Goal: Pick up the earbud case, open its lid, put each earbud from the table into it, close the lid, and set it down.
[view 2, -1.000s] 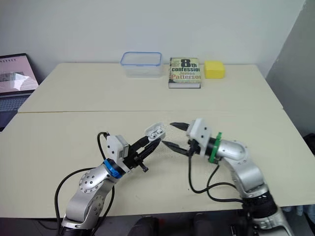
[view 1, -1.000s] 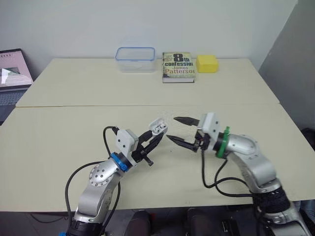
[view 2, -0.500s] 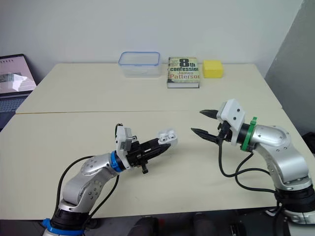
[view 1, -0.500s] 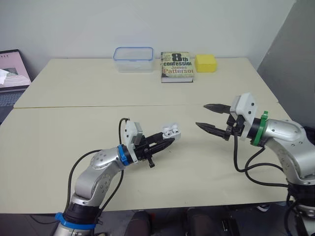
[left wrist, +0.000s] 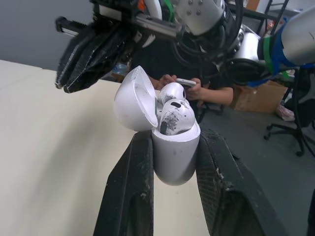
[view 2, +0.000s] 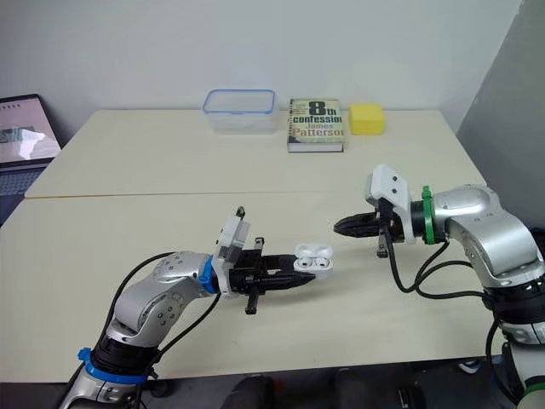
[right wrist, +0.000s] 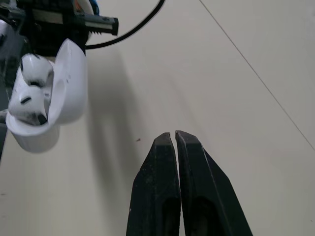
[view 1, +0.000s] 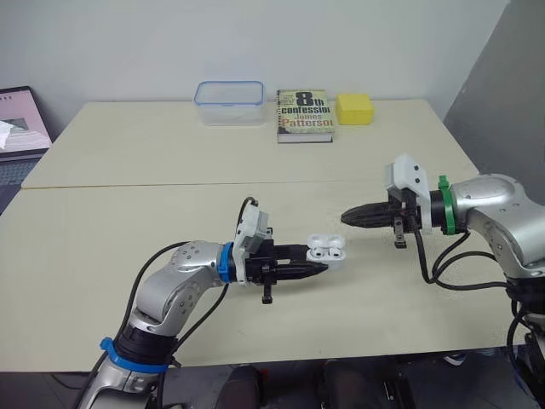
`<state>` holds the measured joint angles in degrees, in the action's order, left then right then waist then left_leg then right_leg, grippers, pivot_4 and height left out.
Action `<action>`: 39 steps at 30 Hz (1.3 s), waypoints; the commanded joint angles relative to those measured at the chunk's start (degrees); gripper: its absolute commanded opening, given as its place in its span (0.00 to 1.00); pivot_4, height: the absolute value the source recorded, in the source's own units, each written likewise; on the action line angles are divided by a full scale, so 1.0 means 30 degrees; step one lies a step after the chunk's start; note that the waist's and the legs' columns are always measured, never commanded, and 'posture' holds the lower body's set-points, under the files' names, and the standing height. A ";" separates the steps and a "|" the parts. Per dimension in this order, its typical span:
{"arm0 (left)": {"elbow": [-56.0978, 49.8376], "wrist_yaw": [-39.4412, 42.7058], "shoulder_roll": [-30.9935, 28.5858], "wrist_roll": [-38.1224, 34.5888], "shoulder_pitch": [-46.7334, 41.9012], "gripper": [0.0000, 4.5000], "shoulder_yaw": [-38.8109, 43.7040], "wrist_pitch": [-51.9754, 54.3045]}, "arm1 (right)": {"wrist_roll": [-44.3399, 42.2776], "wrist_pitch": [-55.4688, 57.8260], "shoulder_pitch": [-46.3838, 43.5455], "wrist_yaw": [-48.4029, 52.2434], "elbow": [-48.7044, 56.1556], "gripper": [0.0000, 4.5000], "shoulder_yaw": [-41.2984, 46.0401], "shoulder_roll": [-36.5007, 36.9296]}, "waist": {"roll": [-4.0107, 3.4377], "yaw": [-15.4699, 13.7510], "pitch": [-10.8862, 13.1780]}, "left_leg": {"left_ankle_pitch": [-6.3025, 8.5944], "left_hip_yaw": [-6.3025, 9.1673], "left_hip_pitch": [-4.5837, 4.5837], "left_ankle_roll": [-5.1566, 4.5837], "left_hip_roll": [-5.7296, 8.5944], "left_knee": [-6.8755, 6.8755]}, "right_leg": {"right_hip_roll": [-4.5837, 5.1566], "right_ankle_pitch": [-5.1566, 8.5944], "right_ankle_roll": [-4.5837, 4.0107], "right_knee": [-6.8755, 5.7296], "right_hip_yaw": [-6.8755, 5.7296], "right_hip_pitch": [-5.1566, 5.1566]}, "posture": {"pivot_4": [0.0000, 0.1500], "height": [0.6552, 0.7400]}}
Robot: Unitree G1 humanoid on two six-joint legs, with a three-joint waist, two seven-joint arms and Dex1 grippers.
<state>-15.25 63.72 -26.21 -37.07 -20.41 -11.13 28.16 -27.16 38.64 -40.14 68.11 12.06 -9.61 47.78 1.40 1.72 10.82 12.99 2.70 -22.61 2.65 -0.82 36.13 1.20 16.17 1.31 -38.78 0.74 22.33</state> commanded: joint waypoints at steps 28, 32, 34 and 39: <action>0.1088 -0.1200 -0.0040 0.0037 -0.0490 0.18 0.0601 0.2330 | -0.1378 0.0940 -0.0668 0.0828 0.1971 0.00 0.0067 -0.0332 | -0.0001 -0.0015 0.0001 | 0.0000 0.0020 0.0000 0.0000 0.0001 0.0006 | 0.0005 0.0000 0.0002 -0.0009 -0.0025 -0.0001 | 1.00 1.00; 0.3694 -0.2938 -0.0102 -0.0070 -0.1776 0.18 0.1046 0.5784 | -0.0631 0.0299 -0.0281 -0.0261 0.1500 0.00 0.0666 -0.0417 | 0.0001 -0.0021 0.0002 | -0.0001 0.0037 -0.0012 0.0000 0.0004 0.0012 | 0.0002 0.0001 0.0003 -0.0018 -0.0049 0.0002 | 1.00 1.00; 0.5444 -0.3959 0.0106 0.0408 -0.2638 0.18 0.1158 0.6979 | -0.0536 0.0377 0.0489 -0.1079 0.1884 0.00 0.0948 -0.0528 | 0.0002 -0.0029 0.0001 | 0.0000 0.0046 -0.0027 0.0000 0.0006 0.0015 | 0.0002 0.0001 0.0005 -0.0014 -0.0060 0.0008 | 1.00 1.00; 0.9679 -0.6486 0.0959 0.1055 -0.4718 0.18 0.2106 0.9562 | 0.0191 0.0676 0.2433 -0.3491 0.3598 0.00 0.1116 -0.0955 | 0.0004 -0.0066 0.0003 | 0.0000 0.0077 -0.0070 0.0001 0.0014 0.0015 | 0.0017 0.0004 0.0013 -0.0009 -0.0090 0.0026 | 1.00 1.00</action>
<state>11.62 46.61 -23.74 -34.70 -33.16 -6.25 55.03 -27.41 40.72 -32.51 59.86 19.70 -7.88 44.78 1.41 1.52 10.83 12.99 2.93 -22.83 2.65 -0.78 36.17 1.25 16.18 1.35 -38.81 0.47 22.42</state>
